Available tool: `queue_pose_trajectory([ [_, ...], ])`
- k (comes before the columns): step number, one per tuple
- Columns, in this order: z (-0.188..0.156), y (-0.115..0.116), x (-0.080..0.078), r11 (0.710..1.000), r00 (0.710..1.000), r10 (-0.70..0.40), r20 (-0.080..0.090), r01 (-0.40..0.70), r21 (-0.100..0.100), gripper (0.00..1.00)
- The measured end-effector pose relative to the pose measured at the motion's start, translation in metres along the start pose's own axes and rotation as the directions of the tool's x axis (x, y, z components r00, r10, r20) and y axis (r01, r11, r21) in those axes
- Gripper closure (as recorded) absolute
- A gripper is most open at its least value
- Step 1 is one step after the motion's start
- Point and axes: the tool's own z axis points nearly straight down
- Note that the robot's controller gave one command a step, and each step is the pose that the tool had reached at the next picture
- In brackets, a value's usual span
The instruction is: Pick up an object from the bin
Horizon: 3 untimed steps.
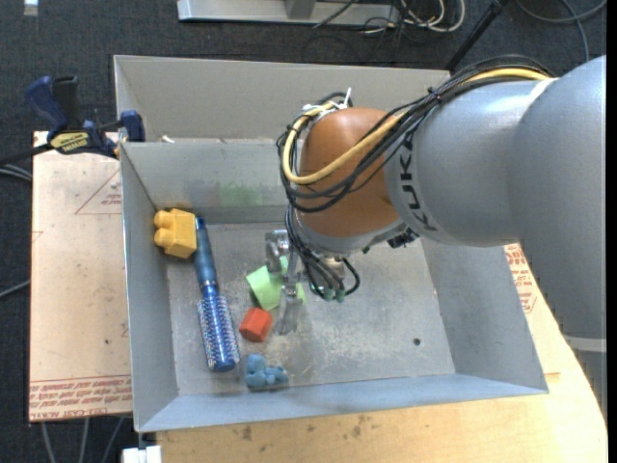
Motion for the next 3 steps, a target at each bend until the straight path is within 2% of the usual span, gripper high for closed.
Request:
queue_pose_trajectory([
  [1, 0.074, -0.015, -0.011, 1.000, 1.000, -0.003, -0.002, 0.003, 0.002, 0.00],
  [2, 0.067, -0.060, 0.035, 1.000, 1.000, 0.029, -0.002, -0.029, 0.003, 0.00],
  [3, 0.067, -0.057, 0.033, 1.000, 1.000, 0.025, 0.003, -0.025, 0.000, 1.00],
])
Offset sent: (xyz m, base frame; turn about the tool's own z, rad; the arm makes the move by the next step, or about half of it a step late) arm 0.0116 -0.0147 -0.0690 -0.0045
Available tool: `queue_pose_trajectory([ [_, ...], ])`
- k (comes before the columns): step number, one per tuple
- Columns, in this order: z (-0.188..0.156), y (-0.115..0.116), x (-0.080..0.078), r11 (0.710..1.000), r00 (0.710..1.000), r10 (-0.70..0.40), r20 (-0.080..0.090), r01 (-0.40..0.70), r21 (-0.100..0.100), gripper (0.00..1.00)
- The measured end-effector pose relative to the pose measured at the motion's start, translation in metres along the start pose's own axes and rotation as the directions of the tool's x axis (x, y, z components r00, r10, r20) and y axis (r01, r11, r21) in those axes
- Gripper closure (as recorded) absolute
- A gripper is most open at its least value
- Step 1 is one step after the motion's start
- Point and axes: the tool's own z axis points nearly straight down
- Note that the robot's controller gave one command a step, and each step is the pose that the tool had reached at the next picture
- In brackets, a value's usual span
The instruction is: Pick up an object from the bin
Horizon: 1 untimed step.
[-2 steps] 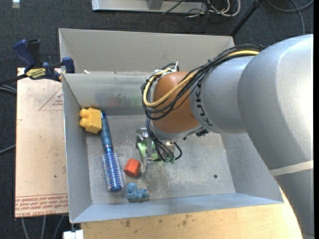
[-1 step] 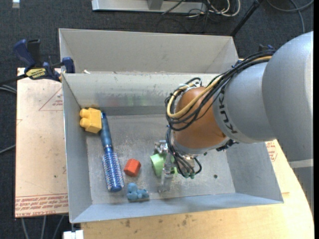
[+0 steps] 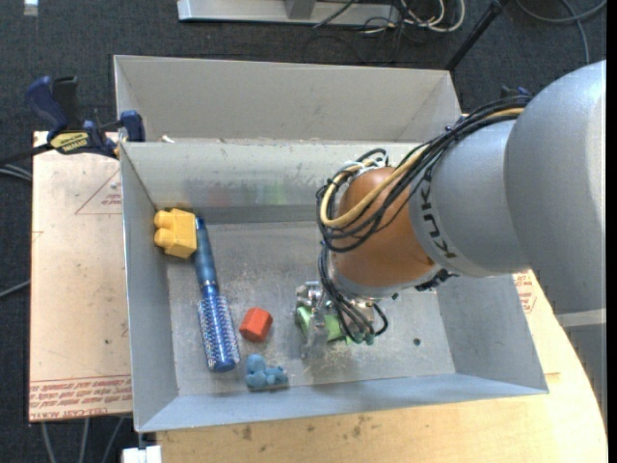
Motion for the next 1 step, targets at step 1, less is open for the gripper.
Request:
queue_pose_trajectory([
  [1, -0.0510, -0.0247, 0.0151, 0.967, 0.967, 0.255, 0.003, -0.255, 0.000, 1.00],
])
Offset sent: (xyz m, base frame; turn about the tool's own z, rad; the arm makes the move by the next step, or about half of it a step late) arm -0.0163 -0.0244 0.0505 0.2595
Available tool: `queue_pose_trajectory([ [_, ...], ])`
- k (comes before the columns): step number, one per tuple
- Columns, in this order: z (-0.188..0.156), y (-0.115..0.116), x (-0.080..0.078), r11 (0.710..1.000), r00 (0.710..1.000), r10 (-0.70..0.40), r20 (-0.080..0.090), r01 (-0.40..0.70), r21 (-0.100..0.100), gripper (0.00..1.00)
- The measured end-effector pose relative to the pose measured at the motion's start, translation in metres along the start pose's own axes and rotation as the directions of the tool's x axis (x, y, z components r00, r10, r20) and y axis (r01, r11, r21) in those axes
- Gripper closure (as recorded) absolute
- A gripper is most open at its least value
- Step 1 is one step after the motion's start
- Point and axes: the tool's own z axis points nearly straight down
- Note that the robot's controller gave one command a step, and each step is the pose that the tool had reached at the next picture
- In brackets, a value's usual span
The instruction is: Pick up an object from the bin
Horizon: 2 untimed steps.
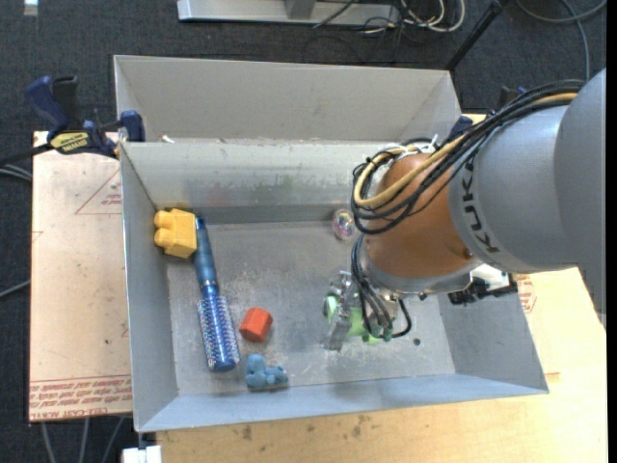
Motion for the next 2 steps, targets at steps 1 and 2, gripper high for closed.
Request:
queue_pose_trajectory([
  [1, -0.052, 0.028, -0.010, 1.000, 1.000, -0.023, 0.003, 0.023, -0.003, 1.00],
  [2, -0.091, 0.024, -0.009, 1.000, 1.000, -0.025, 0.003, 0.025, -0.002, 1.00],
])
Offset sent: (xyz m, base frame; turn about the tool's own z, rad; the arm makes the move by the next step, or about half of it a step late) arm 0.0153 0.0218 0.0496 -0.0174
